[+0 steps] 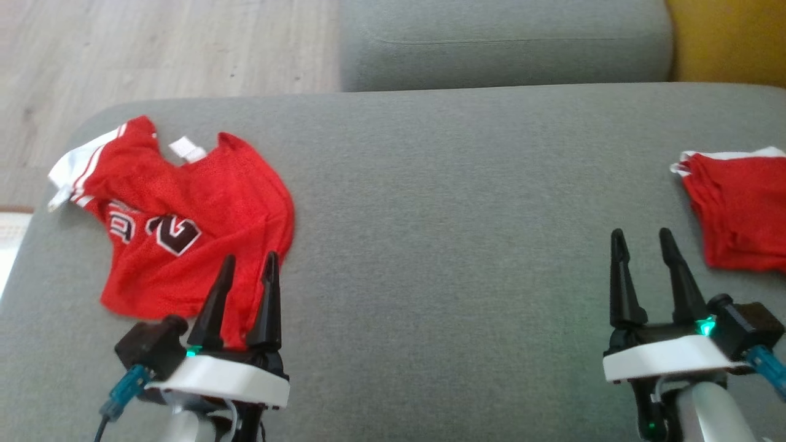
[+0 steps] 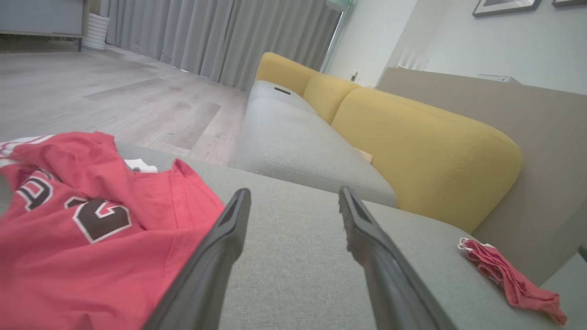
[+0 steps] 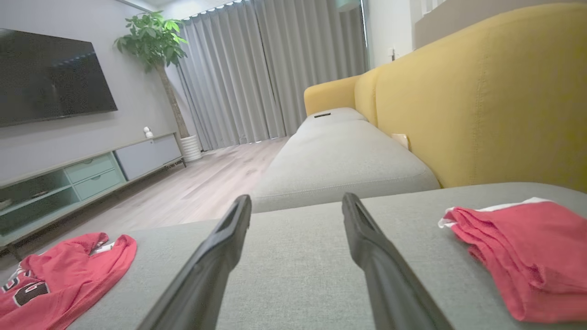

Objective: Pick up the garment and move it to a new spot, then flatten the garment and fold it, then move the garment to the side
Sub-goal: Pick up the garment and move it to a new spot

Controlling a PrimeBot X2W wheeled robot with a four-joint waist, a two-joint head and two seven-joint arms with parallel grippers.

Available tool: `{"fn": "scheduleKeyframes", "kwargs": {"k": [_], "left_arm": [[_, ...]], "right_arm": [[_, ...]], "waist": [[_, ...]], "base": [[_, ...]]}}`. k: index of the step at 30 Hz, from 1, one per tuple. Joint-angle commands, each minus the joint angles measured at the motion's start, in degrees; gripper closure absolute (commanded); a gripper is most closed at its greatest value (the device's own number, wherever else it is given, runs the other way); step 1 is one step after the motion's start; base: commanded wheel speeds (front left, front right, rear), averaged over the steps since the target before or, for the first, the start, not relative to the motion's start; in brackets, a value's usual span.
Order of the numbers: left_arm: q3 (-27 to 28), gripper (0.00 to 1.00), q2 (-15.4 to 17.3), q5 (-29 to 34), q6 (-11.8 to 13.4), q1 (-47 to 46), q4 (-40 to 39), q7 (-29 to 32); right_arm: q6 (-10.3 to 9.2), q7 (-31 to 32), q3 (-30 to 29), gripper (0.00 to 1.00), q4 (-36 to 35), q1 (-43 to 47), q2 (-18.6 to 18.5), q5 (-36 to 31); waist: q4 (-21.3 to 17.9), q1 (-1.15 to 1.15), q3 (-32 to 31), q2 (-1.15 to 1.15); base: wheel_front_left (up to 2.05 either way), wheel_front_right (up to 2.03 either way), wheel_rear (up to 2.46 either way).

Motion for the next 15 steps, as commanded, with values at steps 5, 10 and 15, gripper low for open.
{"fn": "scheduleKeyframes", "kwargs": {"k": [5, 10, 15], "left_arm": [[2.38, 0.00, 0.19, 0.59, 0.39, -3.14, -1.25, -0.31], [3.43, 0.00, 0.19, 1.05, 1.08, -3.13, -0.75, -0.31], [4.58, 0.00, 0.19, 1.43, 1.35, -3.28, -0.27, -0.31]], "right_arm": [[-0.05, -0.61, 3.55, 0.00, -1.09, -0.40, -0.14, 0.78], [-0.05, -0.61, 5.53, 0.00, -0.67, -0.13, -0.14, 1.14], [-0.05, -0.61, 6.88, 0.00, -0.35, 0.06, -0.14, 1.47]], "waist": [[4.04, 0.00, 0.12, 0.00], [8.18, 0.00, 0.05, 0.00], [12.06, 0.00, 0.04, 0.00]], "base": [[0.00, 0.00, 0.00], [0.00, 0.00, 0.00], [0.00, 0.00, 0.00]]}}
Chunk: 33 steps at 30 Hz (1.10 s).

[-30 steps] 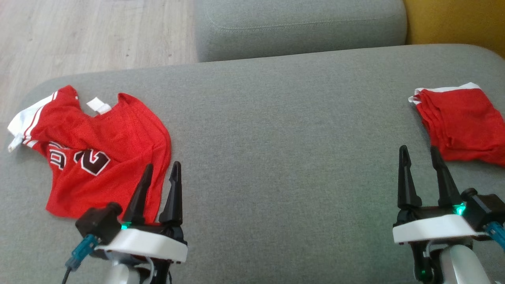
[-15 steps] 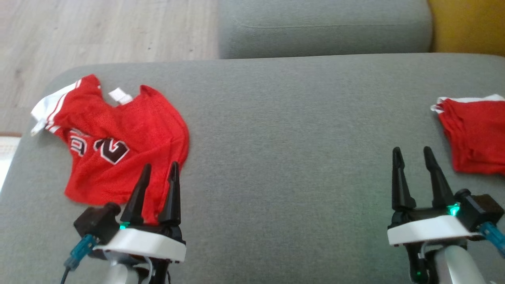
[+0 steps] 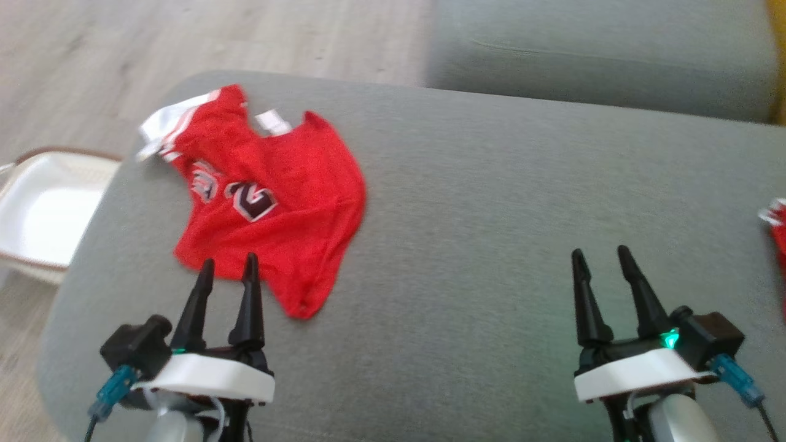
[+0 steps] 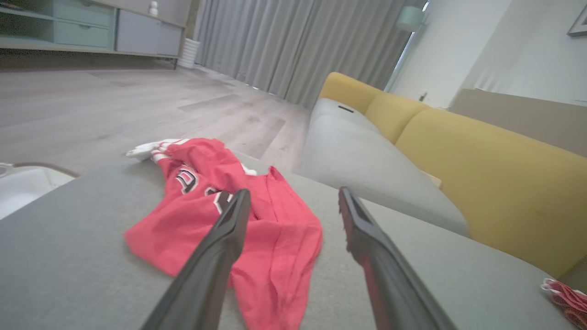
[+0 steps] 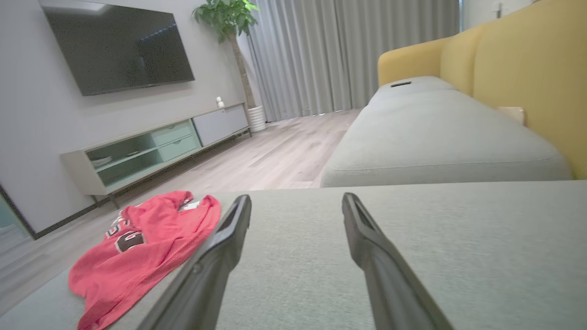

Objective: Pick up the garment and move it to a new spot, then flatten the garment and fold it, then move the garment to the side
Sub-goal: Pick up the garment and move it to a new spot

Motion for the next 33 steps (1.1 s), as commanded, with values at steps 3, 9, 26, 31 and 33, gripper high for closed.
{"fn": "scheduleKeyframes", "kwargs": {"k": [3, 9, 26, 31, 33], "left_arm": [[3.08, 0.00, 0.19, 1.13, 0.02, -2.98, -1.53, -0.31], [5.50, 0.00, 0.19, 1.78, -0.16, -2.71, -1.34, -0.31], [9.22, 0.00, 2.55, 7.51, -4.12, -14.17, 6.65, -0.31], [6.53, 0.00, 8.31, 8.15, -5.05, -26.30, 15.86, 4.58], [4.65, 0.00, 10.58, 8.15, -5.26, -31.01, 19.52, 7.91]], "right_arm": [[-0.05, -0.61, 2.43, 0.00, -1.33, -1.15, -0.17, 0.66], [-0.05, -0.61, 4.11, 0.00, -0.85, -1.69, -0.17, 1.10], [-0.05, 0.34, 2.03, 0.00, -2.85, -6.18, -0.17, -3.37], [-0.05, 1.82, -0.71, 0.00, -5.32, -8.09, -0.17, -6.12], [-0.05, 2.17, -1.64, 0.00, -6.25, -8.70, -0.17, -6.75]], "waist": [[4.40, 0.00, -0.06, 0.00], [7.74, 0.00, 0.46, 0.00], [2.11, 0.00, 10.75, 0.00], [-0.81, 0.00, 16.21, 0.00], [-1.92, 0.00, 18.20, 0.00]], "base": [[0.00, 0.00, 0.00], [0.00, 0.00, 0.00], [0.00, 0.00, 0.00], [0.00, 0.00, 0.00], [0.00, 0.00, 0.00]]}}
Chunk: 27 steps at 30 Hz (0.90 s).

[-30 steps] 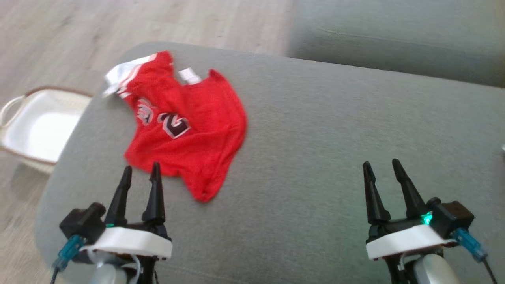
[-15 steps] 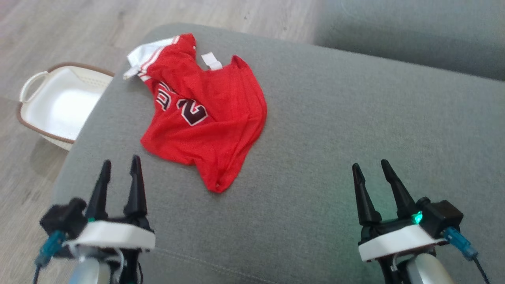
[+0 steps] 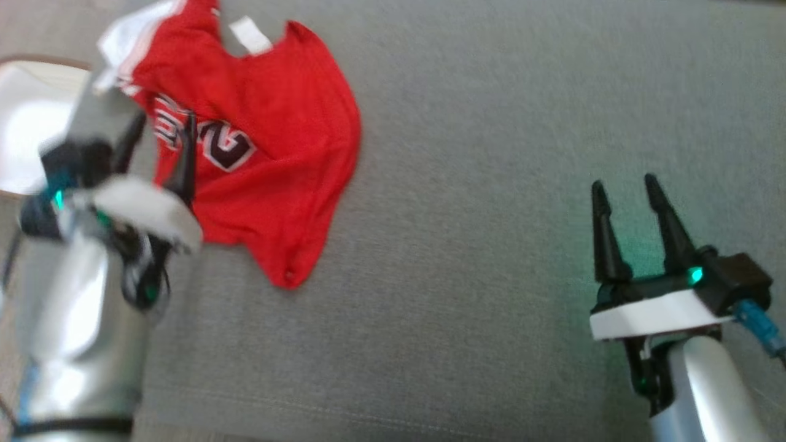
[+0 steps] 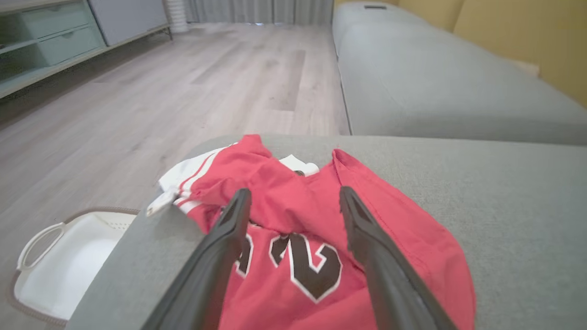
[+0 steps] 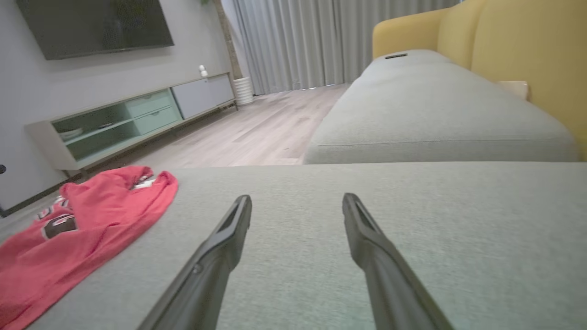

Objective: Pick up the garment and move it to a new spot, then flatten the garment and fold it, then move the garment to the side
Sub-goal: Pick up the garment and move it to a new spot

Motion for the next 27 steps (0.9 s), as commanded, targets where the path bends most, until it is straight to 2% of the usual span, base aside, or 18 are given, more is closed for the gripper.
{"fn": "scheduleKeyframes", "kwargs": {"k": [1, 3, 10, 14, 18, 19, 20, 27], "left_arm": [[0.04, 0.00, 3.82, -0.15, -0.28, -6.10, 1.28, 2.81], [-3.35, 0.00, 6.62, -1.76, -0.37, -11.95, 6.47, 7.45], [-11.30, 0.00, 11.48, -8.72, -0.39, -19.68, 14.61, 15.09], [-14.89, 0.00, 13.57, -12.54, -0.40, -22.55, 19.43, 19.23], [-17.46, 0.00, 14.96, -15.41, -0.40, -23.83, 22.73, 20.54], [-18.24, 0.30, 15.02, -16.41, -0.40, -24.00, 23.11, 20.91], [-18.79, 1.00, 15.15, -17.52, -0.40, -24.14, 23.30, 20.82], [-21.08, 1.00, 15.49, -22.48, -0.40, -24.29, 23.46, 16.45]], "right_arm": [[-0.05, 0.31, 0.63, 0.00, -2.88, -2.32, -0.13, -0.64], [-0.05, 0.77, 0.05, 0.00, -3.69, -3.15, -0.13, -1.23], [-0.05, 0.67, 0.18, 0.00, -4.63, -4.76, -0.13, -1.40], [-0.05, 0.40, 0.20, 0.00, -5.02, -5.45, -0.13, -1.41], [-0.05, -0.02, 0.11, 0.00, -4.62, -5.68, -0.13, -1.12], [-0.05, -0.13, 0.02, 0.00, -4.51, -5.72, -0.13, -0.99], [-0.05, -0.22, 0.00, 0.00, -4.37, -5.74, -0.13, -0.90], [-0.05, -0.96, 0.18, 0.00, -3.03, -5.53, -0.13, -0.12]], "waist": [[-3.59, 0.00, 4.96, 0.00], [-5.16, 0.00, 7.47, 0.00], [-8.00, 0.00, 11.27, 0.00], [-9.09, 0.00, 12.66, 0.00], [-10.05, 0.00, 12.65, 0.00], [-10.17, 0.00, 12.53, 0.00], [-10.26, 0.00, 12.35, 0.00], [-10.48, 0.00, 9.40, 0.00]], "base": [[0.00, 0.00, 0.00], [0.00, 0.00, 0.00], [0.00, 0.00, 0.00], [0.00, 0.00, 0.00], [0.00, 0.00, 0.00], [0.00, 0.00, 0.00], [0.00, 0.00, 0.00], [0.00, 0.00, 0.00]]}}
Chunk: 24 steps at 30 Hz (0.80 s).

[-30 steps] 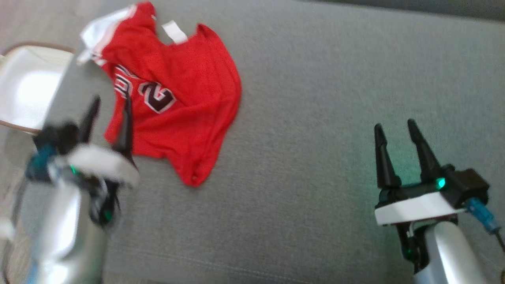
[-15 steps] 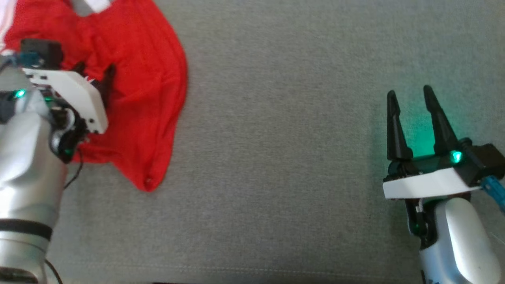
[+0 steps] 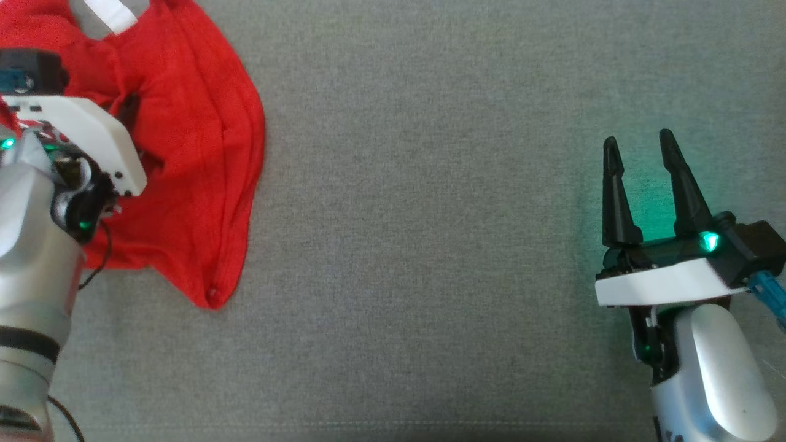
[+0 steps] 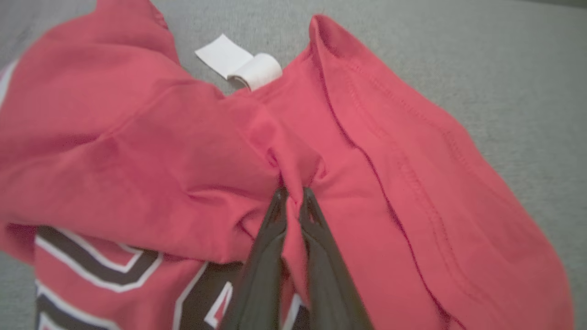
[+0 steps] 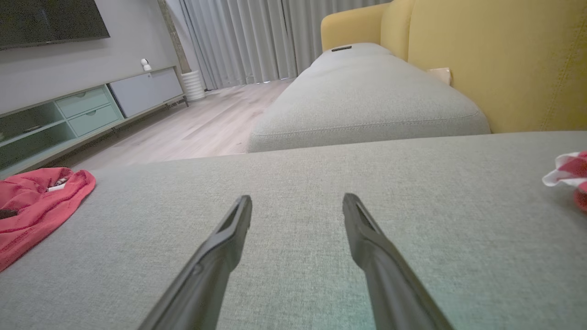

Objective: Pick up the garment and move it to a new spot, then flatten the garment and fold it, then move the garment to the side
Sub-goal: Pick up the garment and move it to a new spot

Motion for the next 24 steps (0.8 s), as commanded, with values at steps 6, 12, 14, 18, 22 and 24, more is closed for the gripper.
{"fn": "scheduleKeyframes", "kwargs": {"k": [6, 12, 14, 18, 22, 24], "left_arm": [[0.17, 1.00, 1.58, -5.36, 0.07, 0.33, -5.73, -7.92], [-2.86, 1.00, -0.40, -8.29, 0.07, 2.38, -12.02, -12.82], [-3.66, 1.00, -1.13, -8.95, 0.07, 3.06, -14.09, -13.70], [-4.04, 1.00, -2.55, -9.52, 0.19, 3.59, -17.37, -15.08], [-4.59, 1.00, -5.21, -9.42, 1.70, 3.46, -20.95, -15.84], [-4.95, 1.00, -5.99, -9.14, 2.25, 3.38, -21.81, -15.94]], "right_arm": [[-0.05, -1.13, 1.66, 0.00, -0.37, 0.18, -0.09, 1.11], [-0.05, -1.61, 2.01, 0.00, 0.81, 1.09, -0.09, 2.57], [-0.05, -1.75, 2.10, 0.00, 1.13, 1.34, -0.09, 2.99], [-0.05, -1.97, 2.52, 0.00, 1.53, 1.43, -0.09, 3.84], [-0.05, -2.14, 3.07, 0.00, 2.17, 1.29, -0.09, 4.96], [-0.05, -2.17, 3.24, 0.00, 2.32, 1.23, -0.09, 5.30]], "waist": [[-0.03, 0.00, -4.18, 0.00], [-0.59, 0.00, -7.44, 0.00], [-0.95, 0.00, -8.32, 0.00], [-2.02, 0.00, -9.48, 0.00], [-3.59, 0.00, -10.16, 0.00], [-4.09, 0.00, -10.25, 0.00]], "base": [[0.00, 0.00, 0.00], [0.00, 0.00, 0.00], [0.00, 0.00, 0.00], [0.00, 0.00, 0.00], [0.00, 0.00, 0.00], [0.00, 0.00, 0.00]]}}
